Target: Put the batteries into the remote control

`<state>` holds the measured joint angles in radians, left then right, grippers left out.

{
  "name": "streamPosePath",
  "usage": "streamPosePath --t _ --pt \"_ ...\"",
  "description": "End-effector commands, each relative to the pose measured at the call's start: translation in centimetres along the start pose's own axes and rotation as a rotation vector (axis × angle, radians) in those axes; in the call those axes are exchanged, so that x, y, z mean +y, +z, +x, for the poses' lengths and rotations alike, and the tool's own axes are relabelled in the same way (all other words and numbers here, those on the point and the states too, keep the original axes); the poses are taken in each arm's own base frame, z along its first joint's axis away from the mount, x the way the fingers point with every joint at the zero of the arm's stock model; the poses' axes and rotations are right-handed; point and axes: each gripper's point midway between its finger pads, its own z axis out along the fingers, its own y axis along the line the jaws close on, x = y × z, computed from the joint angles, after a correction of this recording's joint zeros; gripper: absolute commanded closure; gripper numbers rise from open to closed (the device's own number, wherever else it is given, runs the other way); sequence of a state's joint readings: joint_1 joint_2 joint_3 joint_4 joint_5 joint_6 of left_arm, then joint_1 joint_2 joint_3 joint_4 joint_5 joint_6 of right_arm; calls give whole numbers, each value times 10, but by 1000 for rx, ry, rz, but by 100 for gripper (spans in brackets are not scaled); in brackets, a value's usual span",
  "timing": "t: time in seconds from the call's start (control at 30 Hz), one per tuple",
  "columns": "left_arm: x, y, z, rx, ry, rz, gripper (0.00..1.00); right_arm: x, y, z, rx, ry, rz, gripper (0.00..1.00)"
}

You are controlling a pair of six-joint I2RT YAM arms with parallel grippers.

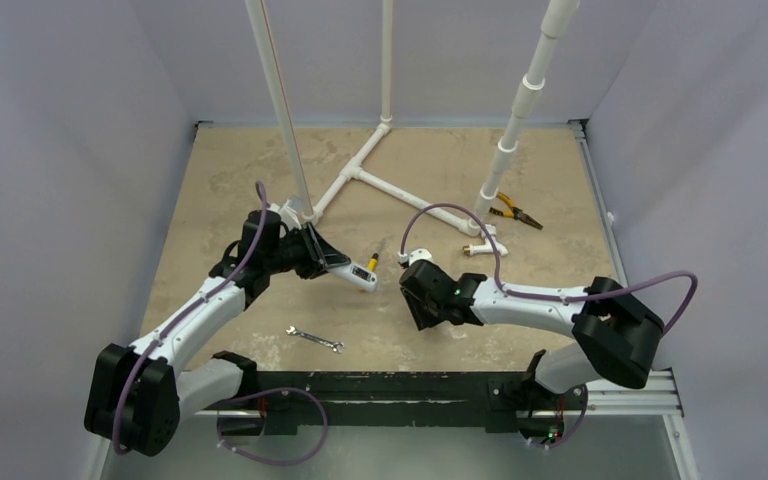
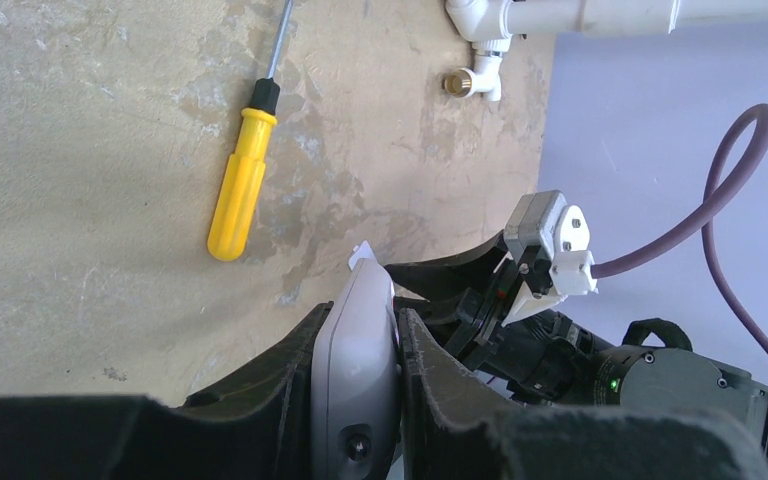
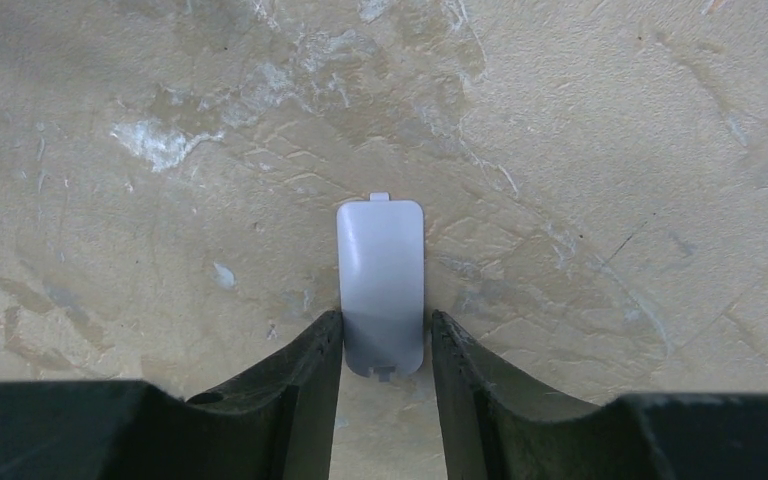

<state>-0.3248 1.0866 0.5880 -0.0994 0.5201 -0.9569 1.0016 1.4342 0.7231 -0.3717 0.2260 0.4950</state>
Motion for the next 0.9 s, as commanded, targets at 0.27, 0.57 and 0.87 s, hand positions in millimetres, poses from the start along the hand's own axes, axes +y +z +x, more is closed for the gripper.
streamPosePath --t 0.27,0.57,0.87 --pt "-14 -1 -13 -26 33 43 100 -1 -10 14 60 3 3 74" --pt "-24 0 -15 -15 53 77 100 -4 -58 -24 -100 -52 -42 74" --pt "-56 2 -2 34 159 245 100 0 -107 -59 -248 -275 -131 73"
